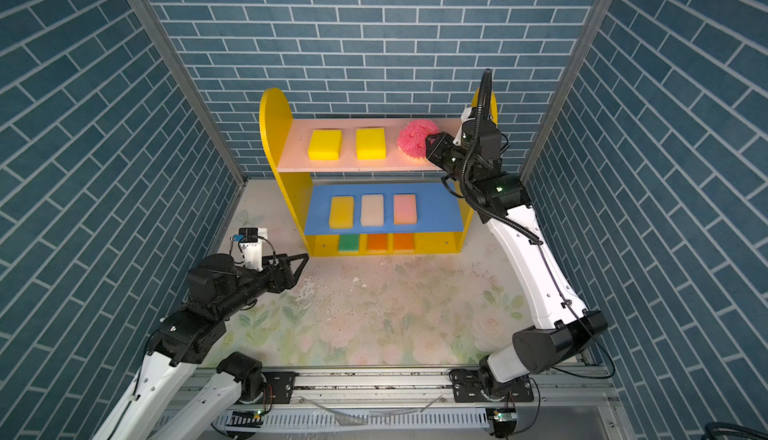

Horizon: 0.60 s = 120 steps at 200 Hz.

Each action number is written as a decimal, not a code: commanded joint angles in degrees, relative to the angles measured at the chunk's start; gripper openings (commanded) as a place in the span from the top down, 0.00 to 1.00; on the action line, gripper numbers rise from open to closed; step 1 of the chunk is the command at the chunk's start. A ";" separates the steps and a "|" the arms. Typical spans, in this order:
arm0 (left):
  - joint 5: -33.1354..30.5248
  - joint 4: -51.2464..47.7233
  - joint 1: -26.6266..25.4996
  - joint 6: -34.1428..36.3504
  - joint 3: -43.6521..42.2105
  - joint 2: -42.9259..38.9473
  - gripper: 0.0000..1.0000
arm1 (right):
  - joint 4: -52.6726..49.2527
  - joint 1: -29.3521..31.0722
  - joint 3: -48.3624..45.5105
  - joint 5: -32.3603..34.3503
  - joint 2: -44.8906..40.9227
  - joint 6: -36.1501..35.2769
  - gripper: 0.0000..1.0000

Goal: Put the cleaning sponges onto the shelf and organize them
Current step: 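Lower the pink sponge onto the pink shelf beside the yellow sponges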

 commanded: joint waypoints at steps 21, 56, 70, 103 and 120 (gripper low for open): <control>0.17 0.07 0.25 -0.29 -0.56 -0.03 0.18 | -2.71 0.47 -2.32 1.45 -1.37 -0.31 0.64; 0.51 -0.03 0.28 -0.43 -0.30 0.47 0.18 | -2.94 0.47 -2.93 4.19 -1.60 -1.14 0.63; 0.71 0.02 0.30 -0.46 -0.09 0.75 0.18 | -3.19 0.42 -3.12 5.15 -1.52 -1.24 0.60; 0.86 0.58 0.25 -0.38 -0.08 0.79 0.18 | -1.78 0.41 -5.11 7.98 -2.46 -1.24 0.51; 0.89 0.84 0.31 -0.40 -0.20 0.59 0.18 | -0.69 0.42 -6.15 9.22 -3.07 -1.33 0.48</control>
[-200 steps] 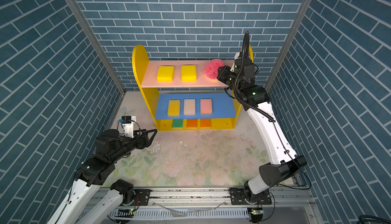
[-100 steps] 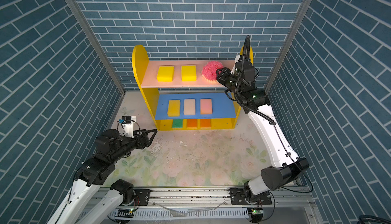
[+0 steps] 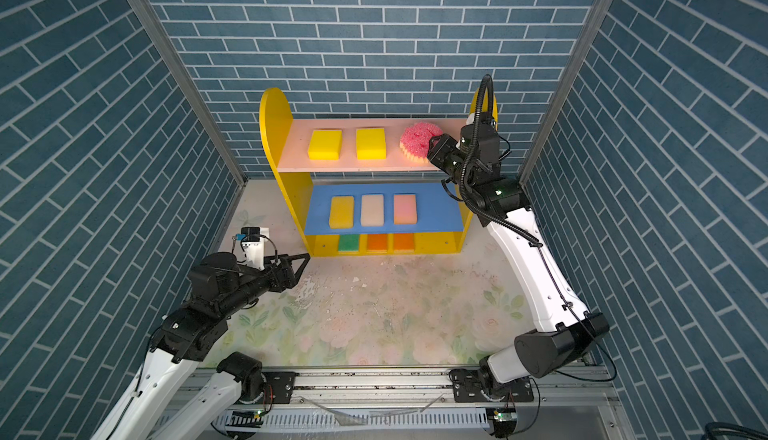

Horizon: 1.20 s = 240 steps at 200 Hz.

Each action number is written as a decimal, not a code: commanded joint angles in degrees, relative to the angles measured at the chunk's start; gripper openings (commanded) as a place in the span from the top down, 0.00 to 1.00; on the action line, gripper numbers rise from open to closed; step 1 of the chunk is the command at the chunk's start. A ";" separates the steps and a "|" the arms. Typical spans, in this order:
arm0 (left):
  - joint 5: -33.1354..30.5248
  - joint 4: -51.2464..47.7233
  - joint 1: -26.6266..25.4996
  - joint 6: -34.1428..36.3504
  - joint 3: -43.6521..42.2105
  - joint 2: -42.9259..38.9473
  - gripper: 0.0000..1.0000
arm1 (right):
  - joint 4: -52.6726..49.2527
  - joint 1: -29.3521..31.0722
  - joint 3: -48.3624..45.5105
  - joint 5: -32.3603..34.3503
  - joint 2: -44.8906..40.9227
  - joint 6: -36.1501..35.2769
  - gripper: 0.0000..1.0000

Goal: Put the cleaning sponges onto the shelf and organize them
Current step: 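Lower the pink sponge onto the pink shelf beside the yellow sponges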

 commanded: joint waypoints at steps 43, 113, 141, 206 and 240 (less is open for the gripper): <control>0.35 0.85 0.25 0.28 0.01 -0.31 0.18 | -0.70 0.36 -3.06 3.72 -1.52 -1.72 0.44; 0.01 0.96 0.25 0.56 -0.56 -1.52 0.18 | 1.24 0.36 -3.55 3.73 -0.76 -1.47 0.31; -0.32 0.20 0.26 1.33 -0.17 -1.59 0.18 | 1.53 0.36 -2.28 3.09 0.79 -1.50 0.37; -0.48 0.40 0.31 1.84 0.50 -0.85 0.18 | 2.00 0.80 -1.77 2.39 1.91 -0.40 0.36; 0.97 0.80 0.26 1.15 1.33 1.15 0.18 | 1.20 1.48 -1.69 2.54 1.17 -0.69 0.36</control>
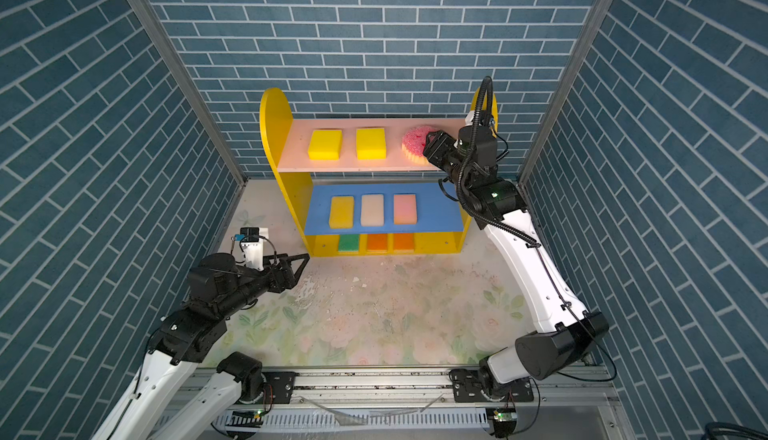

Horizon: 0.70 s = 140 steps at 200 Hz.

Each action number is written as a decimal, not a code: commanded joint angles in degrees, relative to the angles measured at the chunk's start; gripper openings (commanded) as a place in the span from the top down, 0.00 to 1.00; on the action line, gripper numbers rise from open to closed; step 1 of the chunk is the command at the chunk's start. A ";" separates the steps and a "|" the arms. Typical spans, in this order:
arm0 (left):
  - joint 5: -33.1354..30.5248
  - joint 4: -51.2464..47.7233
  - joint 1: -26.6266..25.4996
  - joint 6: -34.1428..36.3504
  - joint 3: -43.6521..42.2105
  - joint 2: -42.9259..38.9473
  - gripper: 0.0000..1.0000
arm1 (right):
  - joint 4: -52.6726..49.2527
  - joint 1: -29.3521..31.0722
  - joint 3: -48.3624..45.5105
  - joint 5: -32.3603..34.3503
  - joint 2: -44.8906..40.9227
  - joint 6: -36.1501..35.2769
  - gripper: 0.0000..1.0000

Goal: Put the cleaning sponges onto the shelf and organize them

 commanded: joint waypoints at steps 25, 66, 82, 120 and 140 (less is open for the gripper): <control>-0.05 -0.10 0.25 0.44 2.74 1.40 0.17 | -4.06 1.89 0.10 0.34 1.11 0.56 0.38; 1.23 0.69 0.28 -0.71 3.61 4.21 0.18 | -4.72 3.92 -1.59 2.69 -0.45 -0.65 0.38; 1.51 2.47 0.25 -2.63 1.77 3.86 0.18 | -4.43 4.06 -2.25 3.48 -1.03 -0.68 0.37; 0.67 1.24 0.30 -2.31 1.60 2.97 0.18 | -4.79 4.15 -1.22 4.20 -0.60 -1.36 0.35; 0.69 0.17 0.25 -1.30 2.64 3.25 0.18 | -5.20 4.12 -1.03 4.02 -0.34 -1.40 0.38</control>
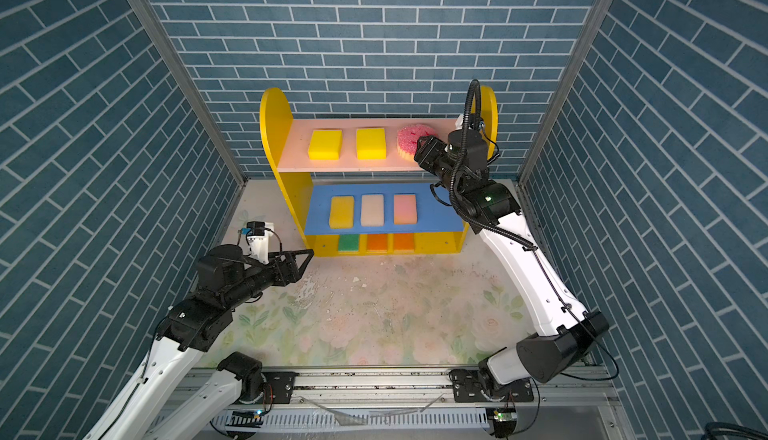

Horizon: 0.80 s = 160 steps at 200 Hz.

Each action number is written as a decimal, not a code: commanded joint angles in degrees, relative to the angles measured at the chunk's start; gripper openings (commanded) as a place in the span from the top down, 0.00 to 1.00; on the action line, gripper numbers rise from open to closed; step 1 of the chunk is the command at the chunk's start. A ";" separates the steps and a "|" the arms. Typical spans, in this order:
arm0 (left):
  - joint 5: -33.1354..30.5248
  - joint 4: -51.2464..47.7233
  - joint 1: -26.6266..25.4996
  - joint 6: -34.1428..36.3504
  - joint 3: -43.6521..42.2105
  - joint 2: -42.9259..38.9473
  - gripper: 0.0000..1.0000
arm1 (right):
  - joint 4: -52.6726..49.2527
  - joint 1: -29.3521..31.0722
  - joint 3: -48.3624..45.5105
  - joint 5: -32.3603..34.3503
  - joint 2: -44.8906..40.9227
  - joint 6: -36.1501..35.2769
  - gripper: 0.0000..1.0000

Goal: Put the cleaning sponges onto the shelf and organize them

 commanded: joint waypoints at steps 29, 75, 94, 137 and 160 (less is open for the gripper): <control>-0.35 -1.33 0.25 1.28 1.69 -0.58 0.18 | -4.06 0.26 -1.28 2.50 -0.09 -1.17 0.43; -0.81 -2.46 0.25 1.24 1.92 -1.18 0.18 | -4.28 0.26 -0.78 4.65 -0.33 -2.93 0.54; -1.32 -2.97 0.26 1.34 1.82 -3.34 0.18 | -4.45 0.30 -0.08 4.96 -0.04 -3.11 0.55; -2.10 -4.62 0.26 2.29 2.43 -4.38 0.17 | -5.95 0.24 2.79 7.18 1.27 -4.72 0.60; -2.58 -5.27 0.25 2.68 2.44 -4.84 0.17 | -6.88 0.26 4.26 8.27 1.73 -5.43 0.60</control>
